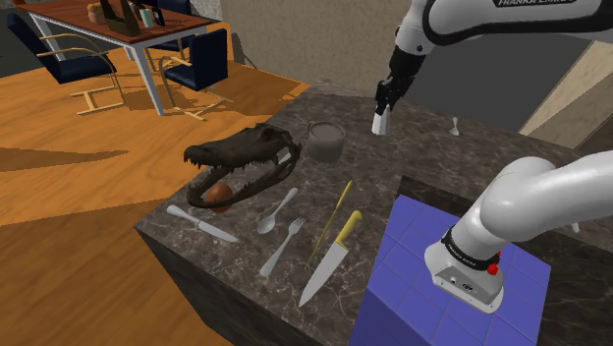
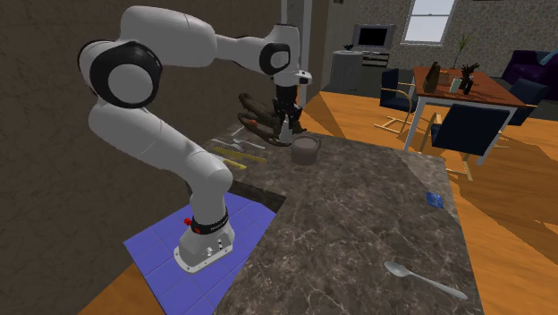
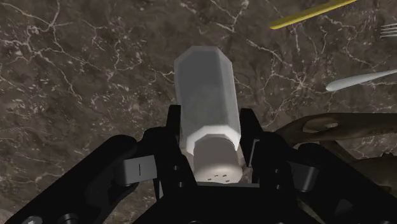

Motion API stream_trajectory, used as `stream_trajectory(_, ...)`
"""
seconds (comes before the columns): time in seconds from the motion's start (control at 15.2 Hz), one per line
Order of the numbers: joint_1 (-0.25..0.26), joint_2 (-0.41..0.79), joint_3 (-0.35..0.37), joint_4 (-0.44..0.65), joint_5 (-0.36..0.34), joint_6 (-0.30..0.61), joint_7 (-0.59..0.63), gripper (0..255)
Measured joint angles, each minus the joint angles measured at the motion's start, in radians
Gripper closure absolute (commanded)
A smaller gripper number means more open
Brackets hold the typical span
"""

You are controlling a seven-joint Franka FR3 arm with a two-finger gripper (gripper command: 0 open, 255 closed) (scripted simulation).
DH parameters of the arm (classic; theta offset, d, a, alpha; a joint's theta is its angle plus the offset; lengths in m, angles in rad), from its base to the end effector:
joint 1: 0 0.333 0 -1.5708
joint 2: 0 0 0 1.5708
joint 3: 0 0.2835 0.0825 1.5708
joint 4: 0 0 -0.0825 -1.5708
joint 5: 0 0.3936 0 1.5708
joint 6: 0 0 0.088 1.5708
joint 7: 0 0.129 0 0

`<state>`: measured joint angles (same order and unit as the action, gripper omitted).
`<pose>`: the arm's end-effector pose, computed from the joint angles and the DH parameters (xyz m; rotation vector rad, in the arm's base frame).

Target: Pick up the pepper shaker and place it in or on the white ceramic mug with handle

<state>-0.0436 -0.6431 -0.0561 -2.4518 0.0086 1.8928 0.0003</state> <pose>0.3947 -0.0390 0.4753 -3.0973 0.1435 -0.1320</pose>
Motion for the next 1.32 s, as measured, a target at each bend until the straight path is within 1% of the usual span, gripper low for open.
stream_trajectory(0.26, 0.012, 0.164, 0.009, 0.132, 0.011, 0.032, 0.012, 255)
stream_trajectory(0.33, 0.013, 0.21, 0.007, 0.182, 0.013, 0.029, 0.01, 255)
stream_trajectory(0.53, 0.02, 0.319, 0.014, 0.286, 0.019, 0.034, 0.02, 255)
stream_trajectory(0.92, 0.032, 0.563, 0.026, 0.549, 0.029, 0.015, 0.039, 255)
stream_trajectory(1.06, 0.033, 0.588, 0.027, 0.567, 0.03, 0.022, 0.041, 255)
stream_trajectory(1.32, 0.033, 0.6, 0.027, 0.531, 0.031, 0.07, 0.039, 255)
